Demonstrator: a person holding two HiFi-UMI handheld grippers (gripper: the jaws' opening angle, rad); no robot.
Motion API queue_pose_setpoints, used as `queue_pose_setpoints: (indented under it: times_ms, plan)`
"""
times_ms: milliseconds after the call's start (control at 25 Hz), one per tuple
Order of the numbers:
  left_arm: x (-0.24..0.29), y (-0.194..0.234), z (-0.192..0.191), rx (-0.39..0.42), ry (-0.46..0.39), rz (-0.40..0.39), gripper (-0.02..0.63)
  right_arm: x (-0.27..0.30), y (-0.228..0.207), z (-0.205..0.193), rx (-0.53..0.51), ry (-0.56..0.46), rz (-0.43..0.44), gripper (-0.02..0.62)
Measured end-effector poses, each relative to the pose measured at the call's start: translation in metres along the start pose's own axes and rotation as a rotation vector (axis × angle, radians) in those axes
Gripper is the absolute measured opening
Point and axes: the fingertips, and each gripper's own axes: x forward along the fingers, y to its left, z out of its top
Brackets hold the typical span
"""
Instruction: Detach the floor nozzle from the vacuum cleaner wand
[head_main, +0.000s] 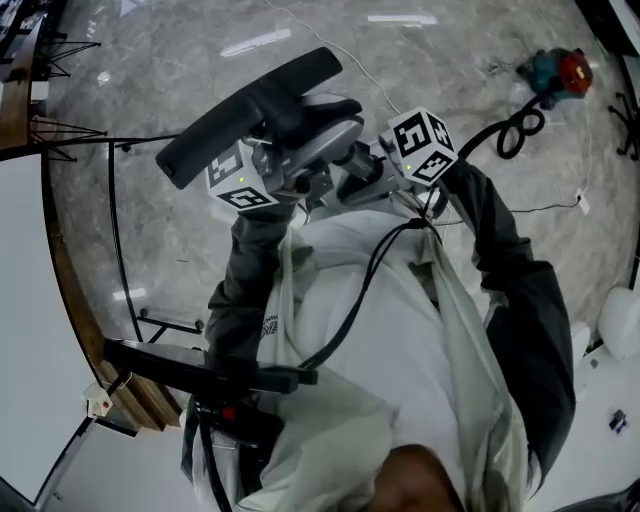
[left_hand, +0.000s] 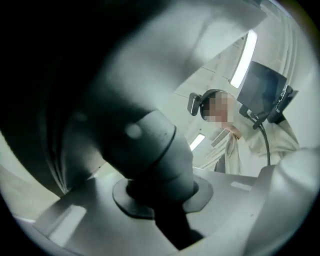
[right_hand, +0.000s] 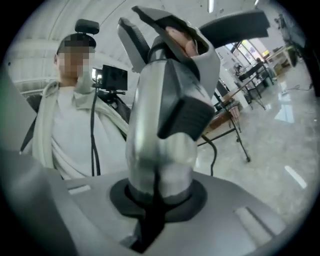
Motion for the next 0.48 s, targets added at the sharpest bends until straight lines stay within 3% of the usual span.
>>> queue_pose_setpoints:
  times_ms: [160,280,360,440,480]
  plan:
    - [-0.009,0.023,-0.001,-0.004,0.035,0.2,0.071,0.002,-0.03,-0.001,0.029,-0.01,-0.353,0.037]
    - [-0.019,0.047,-0.002,-0.014,0.085,0.435,0.069,-0.012,-0.061,-0.002,0.04,0.0,-0.778,0.037]
    - [-0.026,0.058,-0.001,-0.01,0.095,0.542,0.069,-0.025,-0.079,-0.002,0.03,0.025,-1.032,0.037]
    - [-0.03,0.059,0.002,0.016,0.1,0.577,0.069,-0.034,-0.089,-0.001,0.002,0.047,-1.168,0.038]
    - [-0.029,0.056,0.004,0.033,0.102,0.561,0.068,-0.034,-0.09,0.001,-0.015,0.049,-1.181,0.038]
